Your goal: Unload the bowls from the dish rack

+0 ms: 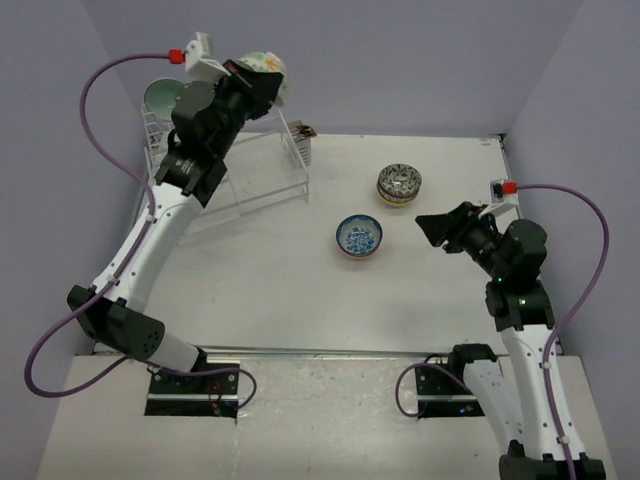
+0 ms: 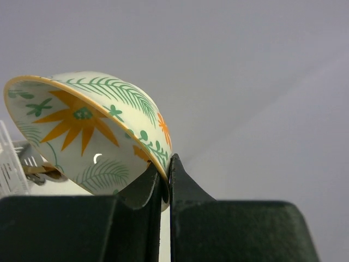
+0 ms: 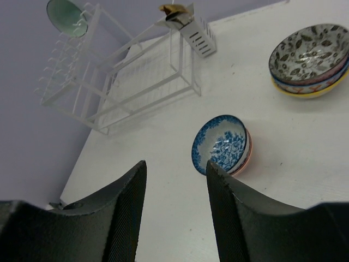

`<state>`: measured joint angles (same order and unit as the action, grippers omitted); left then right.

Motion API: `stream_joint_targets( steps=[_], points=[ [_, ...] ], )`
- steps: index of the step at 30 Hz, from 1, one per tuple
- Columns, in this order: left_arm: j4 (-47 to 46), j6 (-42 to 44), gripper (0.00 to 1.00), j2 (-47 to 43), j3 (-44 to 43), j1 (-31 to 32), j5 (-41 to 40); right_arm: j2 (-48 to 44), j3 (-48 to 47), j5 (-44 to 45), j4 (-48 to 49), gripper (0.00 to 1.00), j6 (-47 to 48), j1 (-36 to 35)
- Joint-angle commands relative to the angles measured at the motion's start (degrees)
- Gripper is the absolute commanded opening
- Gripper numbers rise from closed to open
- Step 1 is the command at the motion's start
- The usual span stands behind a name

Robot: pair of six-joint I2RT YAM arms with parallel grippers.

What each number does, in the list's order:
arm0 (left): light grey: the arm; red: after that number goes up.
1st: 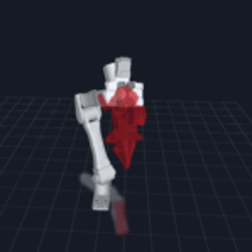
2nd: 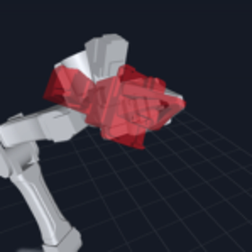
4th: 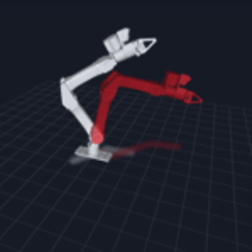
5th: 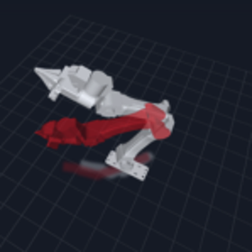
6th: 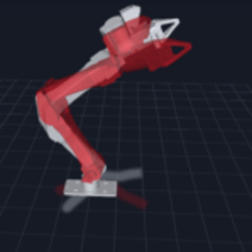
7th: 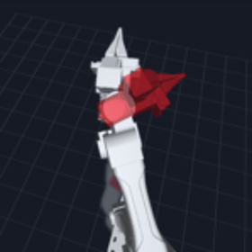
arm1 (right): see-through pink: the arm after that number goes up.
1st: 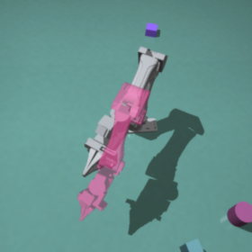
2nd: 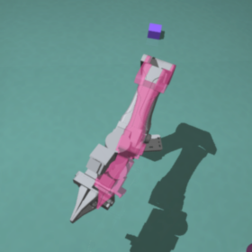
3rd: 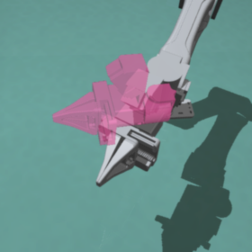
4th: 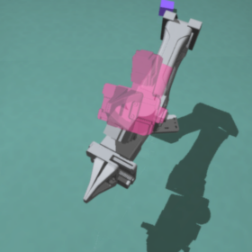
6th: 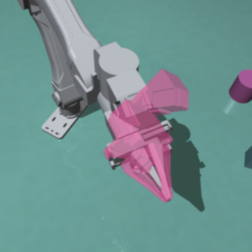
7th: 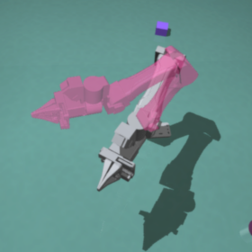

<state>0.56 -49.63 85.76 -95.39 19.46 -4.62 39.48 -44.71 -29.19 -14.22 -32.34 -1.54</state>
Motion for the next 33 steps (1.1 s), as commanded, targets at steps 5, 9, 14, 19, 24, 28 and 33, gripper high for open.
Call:
stream_joint_targets(
  steps=[5, 9, 14, 19, 24, 28, 33],
  points=[
    [11.28, 27.11, 0.0, 0.99, -1.99, 15.84, 10.69, -10.38, 2.43, 18.69, -0.11, 0.49, 0.26, 0.13],
    [17.97, 37.19, 0.0, 3.01, 0.39, 21.83, 11.3, -15.57, 3.4, 27.5, -0.72, 0.52, -0.79, 0.13],
    [29.58, 46.98, 0.0, 11.16, -3.03, 30.8, 8.67, -22.34, 6.12, 40.15, -1.78, 0.57, -3.17, 0.05],
    [38.88, 54.18, 0.0, 20.22, -9.89, 35.46, 4.63, -23.4, 6.39, 43.16, -2.57, 0.61, -3.78, 0.13],
    [47.84, 57.36, 0.0, 28.66, -19.29, 36.7, -0.2, -22.08, 6.12, 42.55, -3.01, 0.63, -3.7, 0.13],
    [52.26, 57.97, 0.0, 34.2, -22.82, 37.05, -2.14, -22.26, 6.21, 42.37, -2.92, 0.64, -3.7, 0.13],
    [53.23, 58.5, 0.0, 35.62, -23.43, 37.14, -6.79, -21.47, 5.95, 40.97, -2.92, 0.64, -3.44, 0.05]
  ],
)
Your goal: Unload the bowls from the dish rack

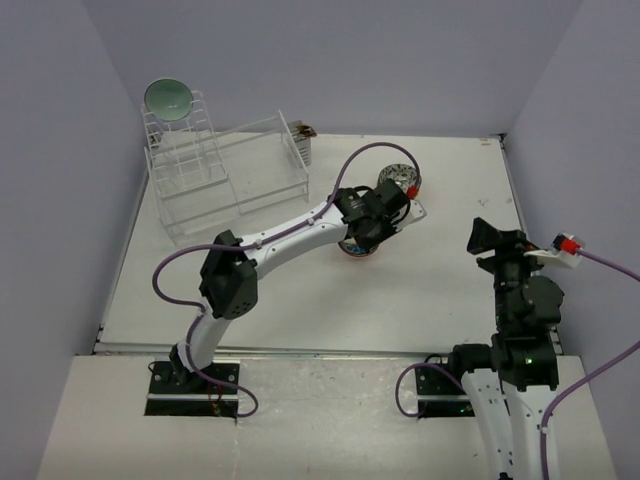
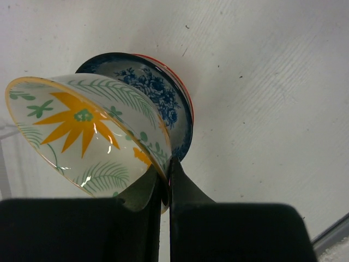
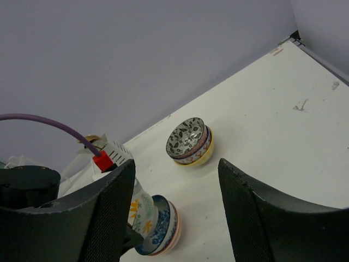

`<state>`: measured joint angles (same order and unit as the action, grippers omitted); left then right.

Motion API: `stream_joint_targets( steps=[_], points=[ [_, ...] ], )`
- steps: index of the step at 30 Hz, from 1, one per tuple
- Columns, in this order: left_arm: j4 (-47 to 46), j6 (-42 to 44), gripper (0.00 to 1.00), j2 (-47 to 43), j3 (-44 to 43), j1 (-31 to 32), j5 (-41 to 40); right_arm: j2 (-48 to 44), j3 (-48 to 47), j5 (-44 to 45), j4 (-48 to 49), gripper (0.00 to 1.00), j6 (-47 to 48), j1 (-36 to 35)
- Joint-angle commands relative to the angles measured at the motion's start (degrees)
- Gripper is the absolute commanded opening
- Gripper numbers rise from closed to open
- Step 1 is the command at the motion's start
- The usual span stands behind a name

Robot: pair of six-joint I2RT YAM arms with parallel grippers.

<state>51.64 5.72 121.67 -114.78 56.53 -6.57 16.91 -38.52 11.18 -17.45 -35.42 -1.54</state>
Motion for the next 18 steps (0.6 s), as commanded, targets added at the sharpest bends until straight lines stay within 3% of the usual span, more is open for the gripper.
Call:
stream_joint_targets(
  steps=[1, 14, 15, 17, 18],
  points=[
    [2.06, 3.34, 0.0, 0.41, -4.05, 0.07, -5.55, 1.29, -0.32, 0.34, 0.4, 0.64, -0.35, 0.13],
    [4.26, 3.78, 0.01, 5.95, -5.8, 1.56, -8.99, 1.82, -0.41, -1.6, 0.49, 0.65, 0.09, 0.05],
    [4.26, 3.69, 0.11, 5.95, -5.8, 1.65, -9.08, 1.64, -0.15, -2.12, 0.92, 0.66, 0.17, 0.05],
    [4.26, 3.69, 0.17, 5.86, -5.72, 1.91, -9.16, 1.29, 0.29, -2.65, 1.45, 0.66, 0.18, 0.05],
    [4.17, 3.78, 0.29, 5.6, -5.63, 2.09, -9.69, 1.11, 0.38, -2.92, 1.72, 0.66, 0.09, 0.13]
  ],
)
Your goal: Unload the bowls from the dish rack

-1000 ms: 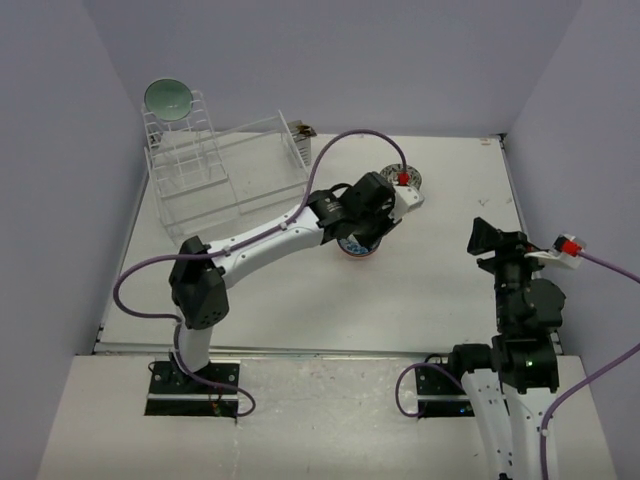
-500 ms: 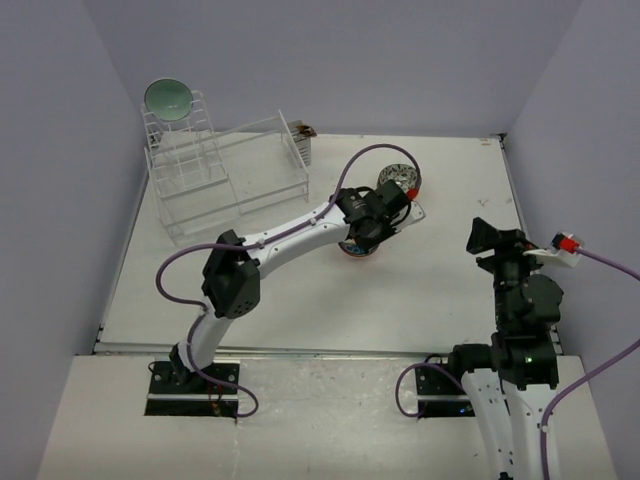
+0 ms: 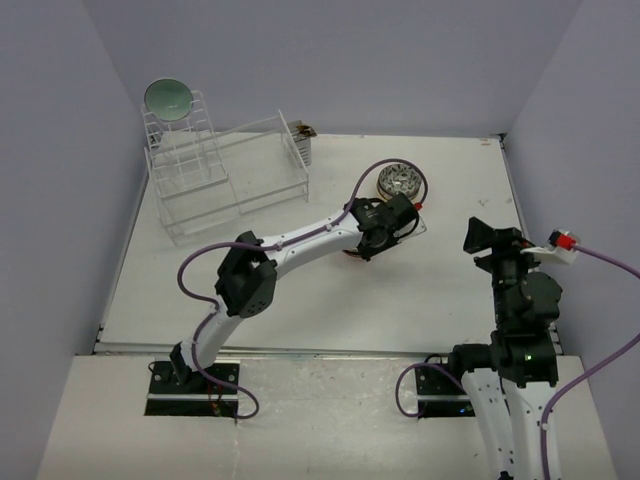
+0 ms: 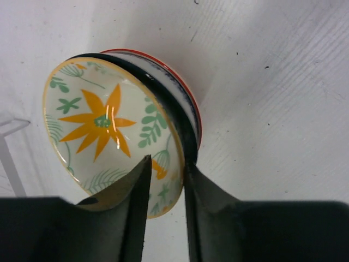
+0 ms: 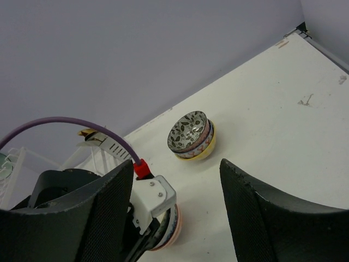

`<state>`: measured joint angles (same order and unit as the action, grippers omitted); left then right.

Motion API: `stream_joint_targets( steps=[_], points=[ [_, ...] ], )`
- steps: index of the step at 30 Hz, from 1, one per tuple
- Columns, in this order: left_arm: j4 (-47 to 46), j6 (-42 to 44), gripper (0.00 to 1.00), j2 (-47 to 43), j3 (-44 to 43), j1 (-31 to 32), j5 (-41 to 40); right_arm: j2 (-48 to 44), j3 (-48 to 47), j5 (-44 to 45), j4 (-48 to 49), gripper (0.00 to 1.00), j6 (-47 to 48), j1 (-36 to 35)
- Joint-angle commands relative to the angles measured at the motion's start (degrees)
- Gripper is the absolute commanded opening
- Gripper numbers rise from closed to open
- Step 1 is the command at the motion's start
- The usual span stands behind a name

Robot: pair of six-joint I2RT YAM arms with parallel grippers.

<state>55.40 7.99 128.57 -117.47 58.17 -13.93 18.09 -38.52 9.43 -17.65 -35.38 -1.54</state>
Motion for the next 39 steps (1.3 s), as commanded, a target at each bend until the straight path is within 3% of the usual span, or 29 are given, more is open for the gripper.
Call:
stream_joint_targets(
  steps=[1, 3, 6, 16, 18, 22, 24, 29, 33, 34, 39],
  points=[
    [0.33, 1.5, 0.34, -1.48, -2.94, 0.45, -2.93, -0.07, 0.29, -1.17, 1.92, 0.66, 0.13, 0.05],
    [0.33, 1.42, 0.45, -2.01, -2.94, 0.71, -3.56, 0.02, 0.29, -1.26, 1.92, 0.66, 0.13, 0.13],
    [0.5, 1.33, 0.53, -2.89, -3.2, 1.24, -5.31, 0.28, 0.29, -1.43, 1.92, 0.66, 0.04, 0.05],
    [0.76, -0.34, 0.71, -8.69, -2.15, 2.03, -12.95, 0.37, 0.29, -1.7, 1.92, 0.66, 0.13, 0.05],
    [0.68, -1.39, 0.78, -10.62, -1.97, 2.03, -14.53, 0.28, 0.29, -1.78, 2.0, 0.66, 0.22, 0.13],
    [-0.54, -4.99, 0.97, -14.31, -3.29, 1.77, -23.47, 0.54, 0.38, -1.87, 2.09, 0.66, 0.04, 0.13],
    [-5.37, -8.05, 1.0, -17.73, -3.2, 0.28, -26.66, 0.55, 0.29, -2.22, 2.18, 0.66, 0.04, 0.05],
    [-17.15, -24.56, 1.0, -25.54, -3.12, -12.71, -25.19, 0.72, 0.29, -2.14, 2.27, 0.66, 0.4, 0.13],
    [-23.66, -46.85, 1.0, -33.9, 4.6, -27.47, -15.43, 0.98, 0.73, -2.4, 2.71, 0.66, 0.22, 0.13],
    [-26.1, -50.06, 1.0, -37.22, 8.88, -32.28, -14.99, 1.07, 0.64, -2.49, 2.71, 0.66, 0.22, 0.05],
    [-34.21, -66.13, 1.0, -44.81, 20.08, -44.16, -17.45, 1.16, 0.64, -3.19, 2.88, 0.66, 0.31, 0.13]
  ],
)
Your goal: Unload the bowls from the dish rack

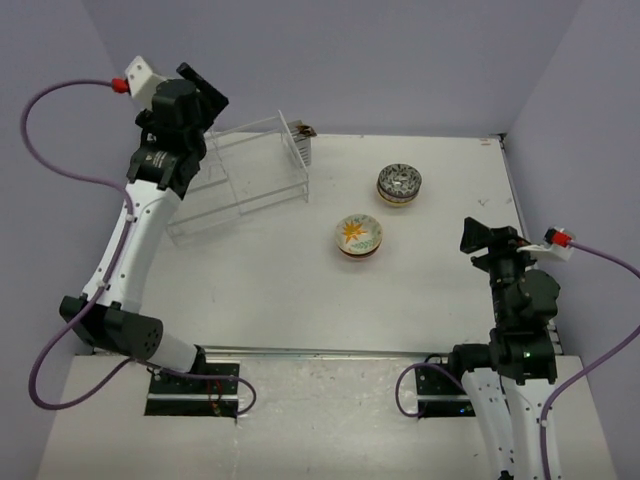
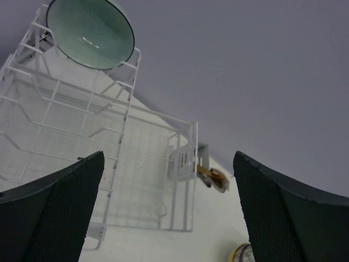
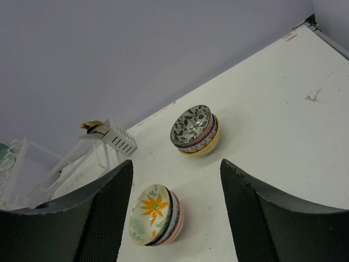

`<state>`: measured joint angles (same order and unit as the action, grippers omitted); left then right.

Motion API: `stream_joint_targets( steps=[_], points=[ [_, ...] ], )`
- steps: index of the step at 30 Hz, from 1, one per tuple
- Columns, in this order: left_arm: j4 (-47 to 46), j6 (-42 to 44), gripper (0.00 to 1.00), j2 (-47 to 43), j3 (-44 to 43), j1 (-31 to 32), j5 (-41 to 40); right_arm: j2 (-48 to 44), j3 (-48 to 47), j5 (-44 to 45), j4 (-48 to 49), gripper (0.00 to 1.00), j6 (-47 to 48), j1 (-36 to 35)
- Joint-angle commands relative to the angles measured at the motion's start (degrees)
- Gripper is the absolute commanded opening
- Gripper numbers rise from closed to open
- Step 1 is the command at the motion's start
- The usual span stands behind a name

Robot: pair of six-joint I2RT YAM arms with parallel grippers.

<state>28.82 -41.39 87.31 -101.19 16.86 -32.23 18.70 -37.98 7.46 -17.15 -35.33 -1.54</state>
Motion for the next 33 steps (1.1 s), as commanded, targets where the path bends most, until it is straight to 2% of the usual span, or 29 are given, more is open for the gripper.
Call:
stream_joint_targets(
  steps=[1, 5, 6, 9, 10, 12, 19, 24, 27, 30, 33],
  points=[
    [-7.55, -18.54, 1.0, -3.63, 4.06, -4.28, 0.76, 0.46, 0.1, -1.22, 2.38, 0.66, 0.18, 0.05],
    [-7.73, -25.22, 1.0, -1.18, 3.11, -9.65, 1.47, 0.55, 0.18, -1.57, 2.56, 0.66, 0.0, 0.05],
    [-7.29, -29.15, 1.0, -0.22, 2.75, -10.79, 2.16, 0.64, 0.27, -1.75, 2.64, 0.66, -0.09, 0.05],
    [-9.82, -37.23, 1.0, 3.21, 4.93, -16.58, 11.81, 0.38, 0.27, -1.84, 2.64, 0.66, 0.0, 0.05],
    [-13.23, -39.02, 1.0, 4.35, 5.99, -19.47, 16.54, 0.2, 0.36, -1.84, 2.64, 0.66, -0.09, 0.05],
    [-15.8, -41.4, 1.0, 5.32, 7.32, -20.38, 17.55, 0.02, 0.36, -1.49, 2.64, 0.66, 0.17, 0.05],
    [-19.32, -38.07, 1.0, 11.56, 0.74, -20.64, 13.86, 0.81, 0.27, -1.49, 2.73, 0.66, 0.35, 0.05],
    [-24.06, -39.47, 1.0, 12.71, 3.8, -20.9, 13.78, 1.16, 0.54, -1.49, 3.08, 0.66, 0.26, 0.05],
    [-25.38, -38.16, 1.0, 14.03, 2.49, -21.34, 12.81, 1.25, 0.71, -1.75, 3.26, 0.66, 0.18, 0.05],
    [-26.97, -35.88, 1.0, 17.18, -2.59, -22.31, 13.41, 1.34, 0.71, -1.93, 3.26, 0.66, 0.26, 0.13],
    [-21.12, -36.04, 1.0, 21.58, -10.42, -22.4, 12.55, 0.9, 0.8, -1.49, 3.26, 0.66, 0.35, 0.05]
  ],
)
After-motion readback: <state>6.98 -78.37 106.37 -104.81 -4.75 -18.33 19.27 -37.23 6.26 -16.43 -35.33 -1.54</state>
